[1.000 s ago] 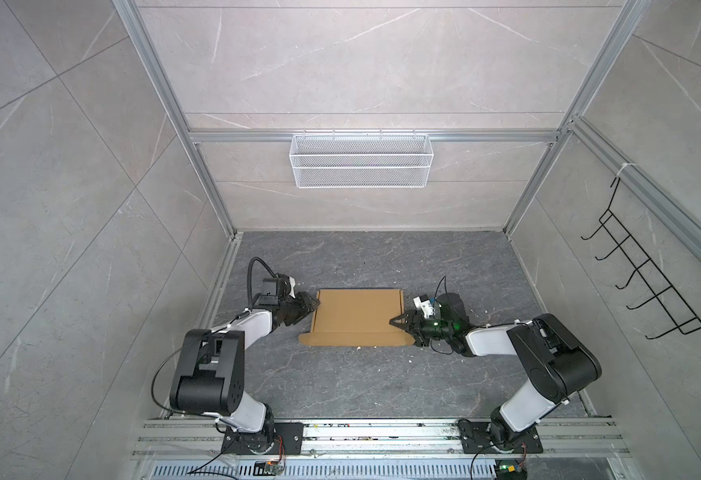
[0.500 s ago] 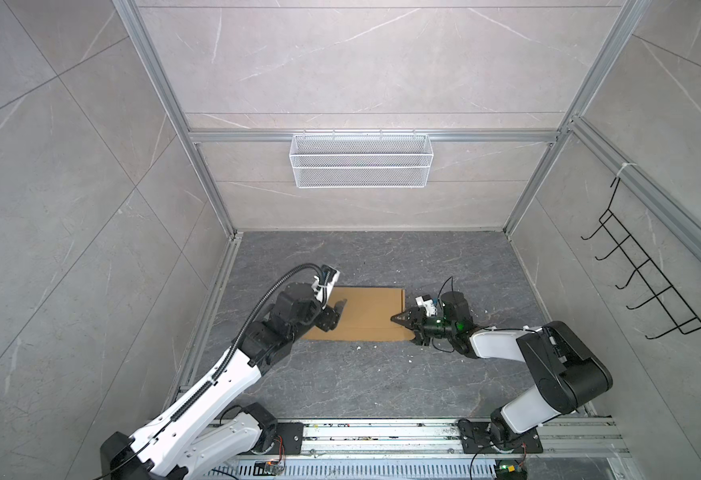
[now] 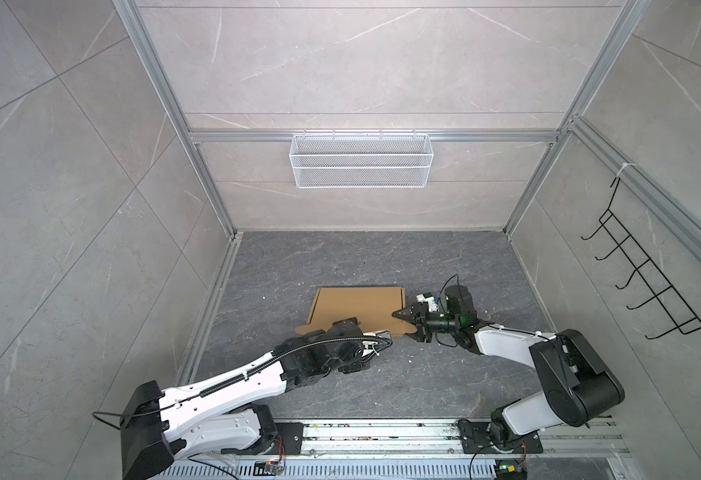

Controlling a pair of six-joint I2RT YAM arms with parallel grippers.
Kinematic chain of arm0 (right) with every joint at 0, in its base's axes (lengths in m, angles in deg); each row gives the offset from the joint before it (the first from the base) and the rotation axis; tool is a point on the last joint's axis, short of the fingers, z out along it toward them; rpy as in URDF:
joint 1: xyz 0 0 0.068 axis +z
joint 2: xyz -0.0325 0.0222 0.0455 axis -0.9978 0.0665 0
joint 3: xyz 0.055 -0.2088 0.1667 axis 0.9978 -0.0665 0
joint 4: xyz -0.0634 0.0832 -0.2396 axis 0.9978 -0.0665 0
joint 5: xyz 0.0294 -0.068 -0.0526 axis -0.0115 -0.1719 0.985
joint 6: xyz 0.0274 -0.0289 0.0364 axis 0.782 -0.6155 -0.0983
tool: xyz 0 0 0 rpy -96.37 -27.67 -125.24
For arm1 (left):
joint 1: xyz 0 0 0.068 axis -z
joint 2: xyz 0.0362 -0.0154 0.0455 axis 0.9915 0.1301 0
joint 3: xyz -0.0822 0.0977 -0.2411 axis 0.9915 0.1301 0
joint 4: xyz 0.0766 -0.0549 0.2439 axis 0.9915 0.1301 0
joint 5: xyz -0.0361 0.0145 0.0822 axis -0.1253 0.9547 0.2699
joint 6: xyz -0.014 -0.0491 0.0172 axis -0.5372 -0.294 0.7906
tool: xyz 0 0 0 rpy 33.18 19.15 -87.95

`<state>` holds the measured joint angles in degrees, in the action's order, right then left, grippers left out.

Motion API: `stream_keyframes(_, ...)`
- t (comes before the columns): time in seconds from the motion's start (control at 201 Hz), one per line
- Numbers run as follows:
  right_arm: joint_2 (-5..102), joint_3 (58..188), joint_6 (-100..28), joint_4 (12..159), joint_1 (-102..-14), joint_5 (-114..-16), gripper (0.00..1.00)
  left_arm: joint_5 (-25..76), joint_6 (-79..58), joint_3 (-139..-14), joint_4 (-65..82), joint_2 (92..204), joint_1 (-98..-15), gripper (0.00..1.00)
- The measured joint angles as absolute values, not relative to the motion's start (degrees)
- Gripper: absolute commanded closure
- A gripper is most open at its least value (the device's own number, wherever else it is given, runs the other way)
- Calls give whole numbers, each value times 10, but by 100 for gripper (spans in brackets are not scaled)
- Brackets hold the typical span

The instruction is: Fold the paper box

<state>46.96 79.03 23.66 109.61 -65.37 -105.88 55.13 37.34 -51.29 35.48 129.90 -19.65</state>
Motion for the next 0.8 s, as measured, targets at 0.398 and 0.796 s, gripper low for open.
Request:
stream_keyframes(0.398,422,808,285,1055,-654,-1083,50,617,519,-487,252,1358,-220,17)
stream_keyframes(0.796,416,820,320,1047,-662,-1086,50,605,587,-488,198,1375,-261,34)
